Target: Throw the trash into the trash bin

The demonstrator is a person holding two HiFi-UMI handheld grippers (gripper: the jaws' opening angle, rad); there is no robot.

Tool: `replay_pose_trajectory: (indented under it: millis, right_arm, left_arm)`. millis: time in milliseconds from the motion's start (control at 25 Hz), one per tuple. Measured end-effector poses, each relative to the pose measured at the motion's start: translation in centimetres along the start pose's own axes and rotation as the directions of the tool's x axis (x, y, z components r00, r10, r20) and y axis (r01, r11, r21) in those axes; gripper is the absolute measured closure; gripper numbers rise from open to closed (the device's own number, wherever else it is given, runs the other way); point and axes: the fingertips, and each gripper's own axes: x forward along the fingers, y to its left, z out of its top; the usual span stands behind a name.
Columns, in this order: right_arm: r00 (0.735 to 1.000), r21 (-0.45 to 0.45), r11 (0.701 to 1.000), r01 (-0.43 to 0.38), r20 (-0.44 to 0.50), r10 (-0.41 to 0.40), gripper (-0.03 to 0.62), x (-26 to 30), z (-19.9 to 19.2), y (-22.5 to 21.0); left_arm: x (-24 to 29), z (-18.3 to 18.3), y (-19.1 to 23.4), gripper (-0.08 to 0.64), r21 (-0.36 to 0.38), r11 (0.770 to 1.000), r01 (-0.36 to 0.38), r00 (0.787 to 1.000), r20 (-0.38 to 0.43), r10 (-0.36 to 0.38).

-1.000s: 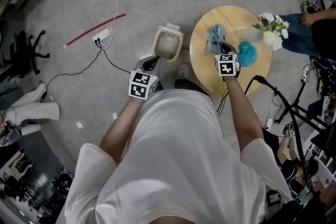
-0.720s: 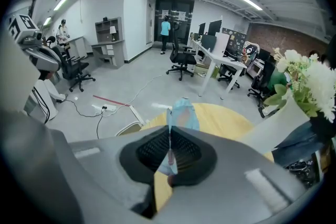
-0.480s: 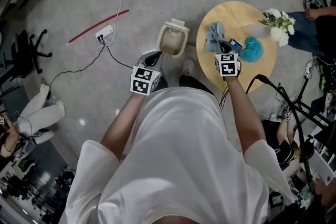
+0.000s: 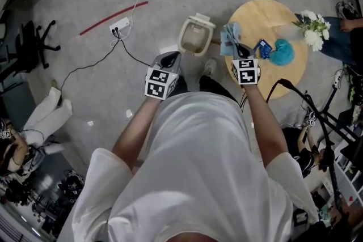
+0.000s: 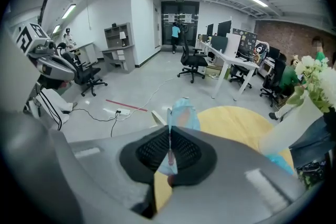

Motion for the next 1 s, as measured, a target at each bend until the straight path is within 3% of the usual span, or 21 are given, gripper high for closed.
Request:
replay_pose_trajectory:
  millis: [640, 1000]
  right_arm:
    - [0.991, -0.056, 0.99, -0.131, -0.013, 0.13, 0.588, 2.8, 0.7, 8.3]
    - [0.983, -0.076, 0.981, -0.178, -0.05, 0.175, 0.588, 5.0, -0.1, 10.8]
  left_arm:
    - [-3.8, -3.4, 3.7, 0.555, -0.07, 0.995, -0.078, 0.997, -0.002, 0.078]
    - [-4.5, -4.7, 5.3, 0.555, -0.107, 0.987, -0.118, 0.993, 0.008, 0.12]
